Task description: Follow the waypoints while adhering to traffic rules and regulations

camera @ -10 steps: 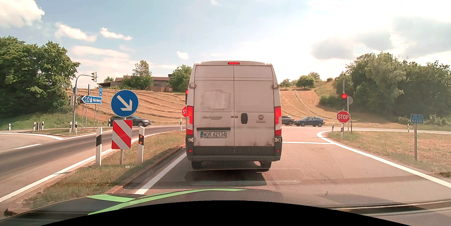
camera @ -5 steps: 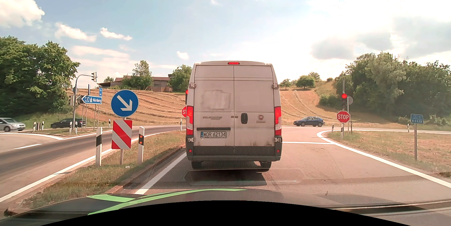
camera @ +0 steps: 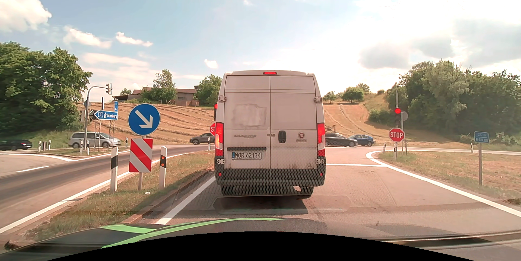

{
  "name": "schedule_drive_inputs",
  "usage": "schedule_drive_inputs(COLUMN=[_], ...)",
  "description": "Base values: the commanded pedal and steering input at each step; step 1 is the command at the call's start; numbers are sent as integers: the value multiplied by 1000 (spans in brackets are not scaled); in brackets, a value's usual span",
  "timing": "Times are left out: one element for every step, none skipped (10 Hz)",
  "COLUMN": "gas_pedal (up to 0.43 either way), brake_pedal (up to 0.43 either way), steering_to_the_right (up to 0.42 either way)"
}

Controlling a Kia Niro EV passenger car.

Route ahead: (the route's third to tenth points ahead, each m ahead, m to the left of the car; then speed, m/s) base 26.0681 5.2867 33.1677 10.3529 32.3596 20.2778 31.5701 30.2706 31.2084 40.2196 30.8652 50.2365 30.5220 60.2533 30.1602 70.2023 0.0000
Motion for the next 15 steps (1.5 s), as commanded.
schedule_drive_inputs(gas_pedal=[0,0,0,0,0,0,0,0,0,0,0,0,0,0,0], brake_pedal=[335,341,341,341,341,341,341,341,341,341,341,341,341,341,341], steering_to_the_right=[-2,-2,-2,-2,-2,-2,-2,-2,-1,-2,-2,-2,-2,-2,-2])
